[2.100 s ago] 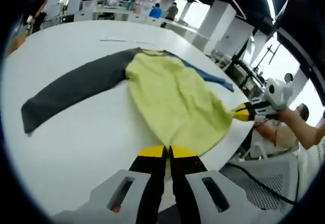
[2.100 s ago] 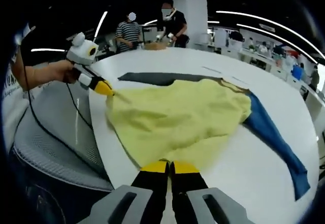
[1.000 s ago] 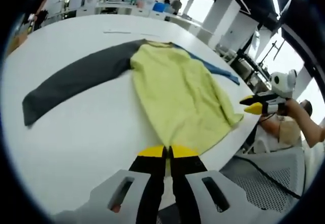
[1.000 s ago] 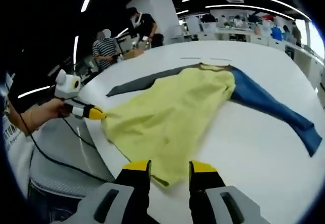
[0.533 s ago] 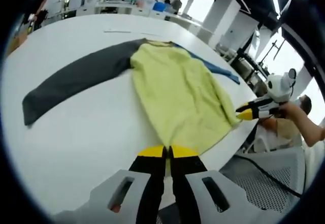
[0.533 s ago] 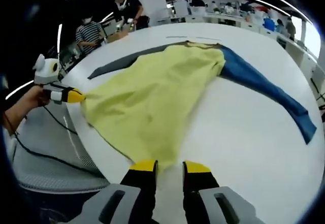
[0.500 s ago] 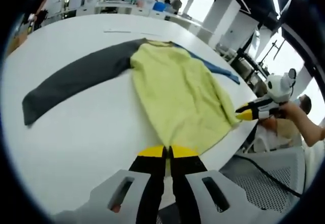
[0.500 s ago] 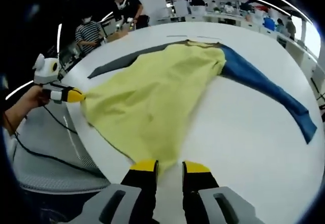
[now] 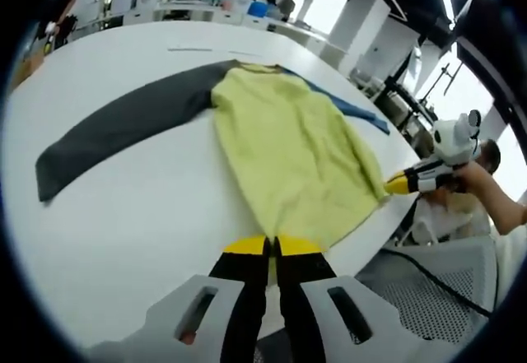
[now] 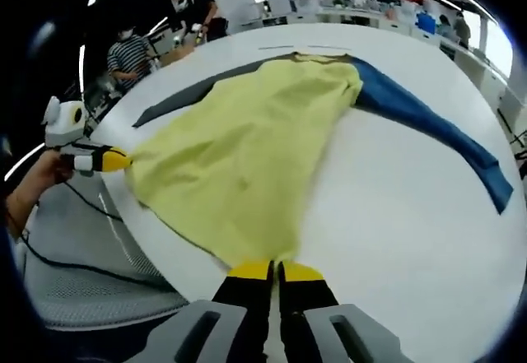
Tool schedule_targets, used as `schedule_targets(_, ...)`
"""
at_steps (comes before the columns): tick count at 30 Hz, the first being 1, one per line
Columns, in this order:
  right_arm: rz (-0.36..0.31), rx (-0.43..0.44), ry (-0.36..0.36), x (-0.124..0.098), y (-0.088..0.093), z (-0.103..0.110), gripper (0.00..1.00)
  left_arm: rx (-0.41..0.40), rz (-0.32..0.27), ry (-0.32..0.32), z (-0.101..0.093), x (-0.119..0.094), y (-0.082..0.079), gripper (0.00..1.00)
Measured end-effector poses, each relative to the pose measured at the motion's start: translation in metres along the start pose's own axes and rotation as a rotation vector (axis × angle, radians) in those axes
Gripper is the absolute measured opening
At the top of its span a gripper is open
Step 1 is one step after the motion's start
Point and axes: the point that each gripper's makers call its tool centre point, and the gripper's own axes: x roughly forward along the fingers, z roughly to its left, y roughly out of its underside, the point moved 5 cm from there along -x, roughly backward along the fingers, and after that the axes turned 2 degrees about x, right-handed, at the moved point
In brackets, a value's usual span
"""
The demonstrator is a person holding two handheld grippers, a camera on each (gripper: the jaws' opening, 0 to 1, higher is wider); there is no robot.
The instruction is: Fold the garment on the visible template until the final outline fits inside the template.
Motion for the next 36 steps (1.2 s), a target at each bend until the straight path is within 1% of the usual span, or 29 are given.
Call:
schedule_targets(2,-0.028,-0.008,0.020,-0.006,-0.004,-0.005,0.00,0.001,-0.011,-0.002,0.000,-0.004,-0.002,0.01)
schedule_targets(3,-0.031,-0.005,0.027,-0.010,-0.004,-0.009,0.00,-0.001,-0.015,-0.004,0.001,-0.005,-0.003,0.01)
schedule_targets(8,-0.084,-0.009,0.101,-0.032,-0.014,-0.028,0.00,-0.005,-0.028,-0.010,0.004,-0.013,-0.009,0.00)
schedule_targets(11,-0.111,-0.017,0.138,-0.047,-0.021,-0.038,0.00,-0.026,-0.032,-0.019,0.008,-0.018,-0.012,0.00)
schedule_targets(13,-0.122,-0.021,0.165,-0.054,-0.023,-0.044,0.00,-0.033,-0.032,-0.026,0.010,-0.021,-0.012,0.00)
schedule_targets(16,-0.134,-0.032,0.181,-0.062,-0.025,-0.047,0.00,-0.039,-0.036,-0.028,0.010,-0.025,-0.011,0.00)
schedule_targets(19,-0.126,-0.043,0.190,-0.063,-0.023,-0.048,0.00,-0.045,-0.027,-0.030,0.011,-0.025,-0.006,0.00)
schedule_targets(22,-0.101,-0.049,0.203,-0.061,-0.015,-0.047,0.00,-0.067,0.008,-0.042,0.013,-0.024,0.004,0.00)
schedule_targets(26,-0.072,-0.042,0.212,-0.054,-0.003,-0.045,0.00,-0.066,0.026,-0.046,0.012,-0.021,0.013,0.00)
schedule_targets(28,-0.031,-0.011,0.208,-0.049,0.008,-0.044,0.00,-0.065,0.042,-0.059,0.014,-0.020,0.017,0.00)
schedule_targets(29,-0.026,-0.008,0.203,-0.047,0.012,-0.043,0.00,-0.061,0.050,-0.065,0.015,-0.020,0.019,0.00)
schedule_targets(33,-0.014,0.049,0.182,-0.039,0.027,-0.039,0.00,-0.032,0.078,-0.100,0.022,-0.020,0.024,0.00)
schedule_targets(36,-0.002,0.082,0.177,-0.033,0.035,-0.040,0.00,-0.034,0.096,-0.104,0.025,-0.018,0.029,0.00)
